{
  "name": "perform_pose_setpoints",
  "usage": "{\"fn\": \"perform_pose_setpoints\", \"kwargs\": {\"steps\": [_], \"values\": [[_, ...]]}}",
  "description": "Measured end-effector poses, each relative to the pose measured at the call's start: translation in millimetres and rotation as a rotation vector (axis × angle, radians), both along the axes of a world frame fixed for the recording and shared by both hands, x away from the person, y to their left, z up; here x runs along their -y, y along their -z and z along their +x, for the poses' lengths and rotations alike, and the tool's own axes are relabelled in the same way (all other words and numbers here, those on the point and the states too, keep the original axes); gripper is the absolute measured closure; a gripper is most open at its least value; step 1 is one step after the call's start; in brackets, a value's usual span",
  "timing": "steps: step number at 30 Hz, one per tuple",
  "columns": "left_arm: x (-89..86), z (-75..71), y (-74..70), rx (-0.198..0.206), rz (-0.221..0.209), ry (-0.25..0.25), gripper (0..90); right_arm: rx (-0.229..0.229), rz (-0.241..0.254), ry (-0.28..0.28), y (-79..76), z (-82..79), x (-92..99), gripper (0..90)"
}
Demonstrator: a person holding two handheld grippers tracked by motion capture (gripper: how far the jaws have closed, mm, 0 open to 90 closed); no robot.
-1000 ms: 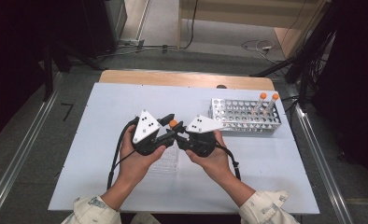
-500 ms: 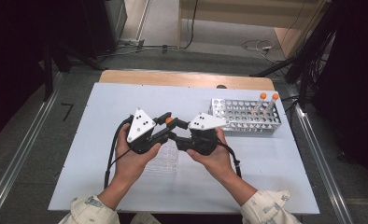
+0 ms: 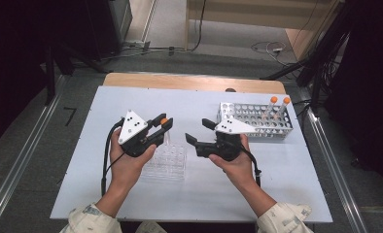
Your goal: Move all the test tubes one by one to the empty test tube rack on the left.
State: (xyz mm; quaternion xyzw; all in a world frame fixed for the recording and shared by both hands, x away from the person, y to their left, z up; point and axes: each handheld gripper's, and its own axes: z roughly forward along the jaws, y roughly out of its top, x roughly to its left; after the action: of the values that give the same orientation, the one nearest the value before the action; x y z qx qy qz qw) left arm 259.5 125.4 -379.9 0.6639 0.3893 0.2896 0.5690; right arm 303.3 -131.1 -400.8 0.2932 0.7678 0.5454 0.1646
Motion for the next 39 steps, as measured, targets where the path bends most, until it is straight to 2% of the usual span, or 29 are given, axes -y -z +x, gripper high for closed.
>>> {"fn": "perform_pose_setpoints", "kwargs": {"steps": [5,12,19,26,30,39], "values": [[-9.0,-2.3,-0.6,0.002,-0.020,-0.025,70.9,-0.021,0.010,0.039,8.6,2.3,14.5,22.0],[-14.9,-4.8,2.9,-0.003,-0.005,-0.039,70.8,-0.029,0.014,0.065,10.5,-0.4,28.0,22.0],[-18.8,-5.6,6.4,-0.016,0.006,-0.045,70.8,-0.040,0.021,0.071,14.2,-2.9,31.7,22.0],[-23.2,-4.9,13.8,-0.026,-0.009,-0.049,70.9,-0.045,0.026,0.075,17.9,-4.1,33.7,22.1],[-20.5,-3.3,20.5,-0.044,0.005,-0.041,70.8,-0.040,0.029,0.075,16.4,-5.7,33.9,22.1],[-21.2,-1.7,33.0,-0.053,0.027,-0.046,70.8,-0.043,0.031,0.086,20.1,-5.7,37.2,22.0]]}}
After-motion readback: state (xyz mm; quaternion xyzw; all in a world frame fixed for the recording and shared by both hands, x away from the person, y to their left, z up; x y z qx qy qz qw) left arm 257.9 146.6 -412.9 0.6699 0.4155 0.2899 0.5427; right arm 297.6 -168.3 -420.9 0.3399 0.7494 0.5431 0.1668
